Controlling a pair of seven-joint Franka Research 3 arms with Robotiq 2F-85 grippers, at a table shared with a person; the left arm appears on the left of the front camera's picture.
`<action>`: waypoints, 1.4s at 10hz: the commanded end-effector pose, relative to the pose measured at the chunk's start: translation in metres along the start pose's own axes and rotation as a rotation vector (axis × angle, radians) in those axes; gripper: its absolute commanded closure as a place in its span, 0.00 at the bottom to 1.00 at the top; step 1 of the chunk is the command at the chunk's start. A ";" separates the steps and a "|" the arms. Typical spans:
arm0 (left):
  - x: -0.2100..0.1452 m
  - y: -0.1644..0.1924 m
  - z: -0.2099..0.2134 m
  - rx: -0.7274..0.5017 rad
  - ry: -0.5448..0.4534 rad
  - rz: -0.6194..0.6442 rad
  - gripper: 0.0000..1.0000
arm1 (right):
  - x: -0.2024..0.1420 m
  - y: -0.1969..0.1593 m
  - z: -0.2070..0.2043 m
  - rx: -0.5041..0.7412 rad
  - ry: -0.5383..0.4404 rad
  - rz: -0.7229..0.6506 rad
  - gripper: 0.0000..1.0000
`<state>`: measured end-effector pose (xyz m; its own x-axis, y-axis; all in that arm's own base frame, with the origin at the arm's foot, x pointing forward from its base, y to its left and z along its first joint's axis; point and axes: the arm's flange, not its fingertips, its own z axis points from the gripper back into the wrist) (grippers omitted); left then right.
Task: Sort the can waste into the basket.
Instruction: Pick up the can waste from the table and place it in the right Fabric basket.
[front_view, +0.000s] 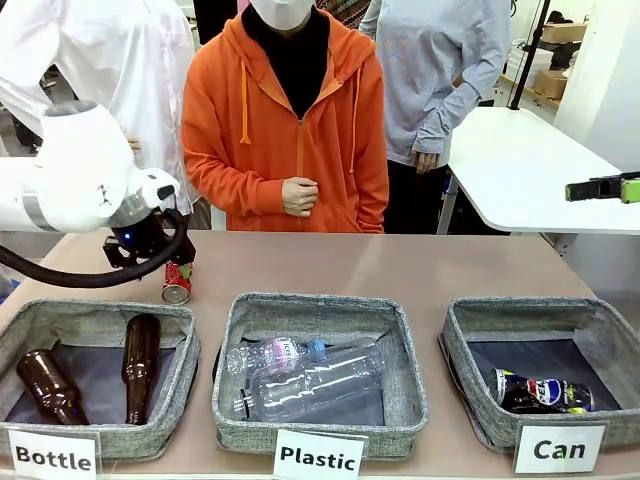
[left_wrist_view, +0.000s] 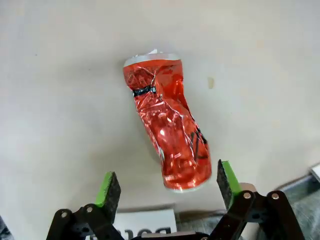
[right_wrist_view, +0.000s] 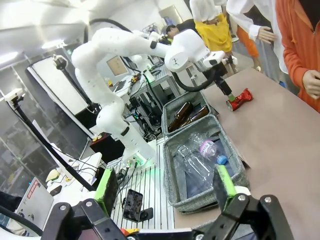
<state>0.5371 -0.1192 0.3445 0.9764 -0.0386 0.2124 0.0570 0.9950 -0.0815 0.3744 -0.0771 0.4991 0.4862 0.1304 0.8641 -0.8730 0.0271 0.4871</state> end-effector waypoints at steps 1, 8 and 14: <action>0.016 -0.011 -0.018 0.017 -0.023 -0.007 0.00 | 0.000 0.001 0.001 0.003 0.007 0.021 0.00; 0.023 -0.016 -0.047 0.043 -0.090 0.110 0.00 | 0.000 0.001 0.001 0.003 0.007 0.021 0.00; 0.025 -0.012 -0.039 0.016 -0.102 0.133 1.00 | 0.000 0.001 0.001 0.003 0.007 0.021 0.00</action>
<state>0.5686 -0.1344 0.3097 0.9529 0.0778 0.2933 -0.0512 0.9939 -0.0973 0.3744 -0.0771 0.4991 0.4861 0.1303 0.8642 -0.8730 0.0272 0.4869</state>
